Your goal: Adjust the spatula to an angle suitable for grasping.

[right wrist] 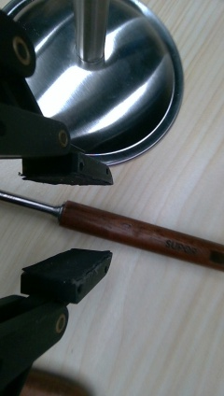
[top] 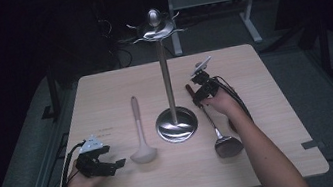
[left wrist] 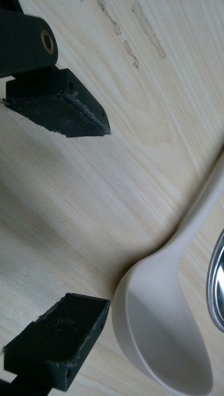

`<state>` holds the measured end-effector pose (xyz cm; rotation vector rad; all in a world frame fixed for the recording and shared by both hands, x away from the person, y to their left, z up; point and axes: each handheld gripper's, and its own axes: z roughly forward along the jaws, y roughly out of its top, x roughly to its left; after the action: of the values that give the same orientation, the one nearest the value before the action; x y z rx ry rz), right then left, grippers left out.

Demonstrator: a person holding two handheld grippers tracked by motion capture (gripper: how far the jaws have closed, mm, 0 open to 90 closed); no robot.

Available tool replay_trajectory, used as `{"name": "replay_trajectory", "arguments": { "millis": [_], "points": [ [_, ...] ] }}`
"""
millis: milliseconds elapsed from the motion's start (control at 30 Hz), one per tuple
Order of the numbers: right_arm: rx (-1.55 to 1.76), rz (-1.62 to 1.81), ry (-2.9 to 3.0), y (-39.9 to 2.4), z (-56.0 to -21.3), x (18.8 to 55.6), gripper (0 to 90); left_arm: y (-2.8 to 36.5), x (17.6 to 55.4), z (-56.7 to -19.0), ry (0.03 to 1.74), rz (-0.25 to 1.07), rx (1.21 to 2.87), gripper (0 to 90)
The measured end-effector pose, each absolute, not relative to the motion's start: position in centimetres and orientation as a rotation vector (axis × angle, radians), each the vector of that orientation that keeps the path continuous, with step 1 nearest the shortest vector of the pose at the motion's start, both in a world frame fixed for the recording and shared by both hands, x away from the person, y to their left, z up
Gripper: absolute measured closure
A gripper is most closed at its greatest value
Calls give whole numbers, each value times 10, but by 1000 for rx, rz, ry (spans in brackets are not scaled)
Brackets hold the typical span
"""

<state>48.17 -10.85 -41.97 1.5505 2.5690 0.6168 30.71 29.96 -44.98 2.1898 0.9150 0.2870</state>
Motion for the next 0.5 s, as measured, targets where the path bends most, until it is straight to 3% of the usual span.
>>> {"name": "replay_trajectory", "arguments": {
  "millis": [500],
  "points": [
    [1601, 440, 2577, -93, -441, 496, 669, 299, 308, -451, 916, 277, 2196, 136]
  ]
}}
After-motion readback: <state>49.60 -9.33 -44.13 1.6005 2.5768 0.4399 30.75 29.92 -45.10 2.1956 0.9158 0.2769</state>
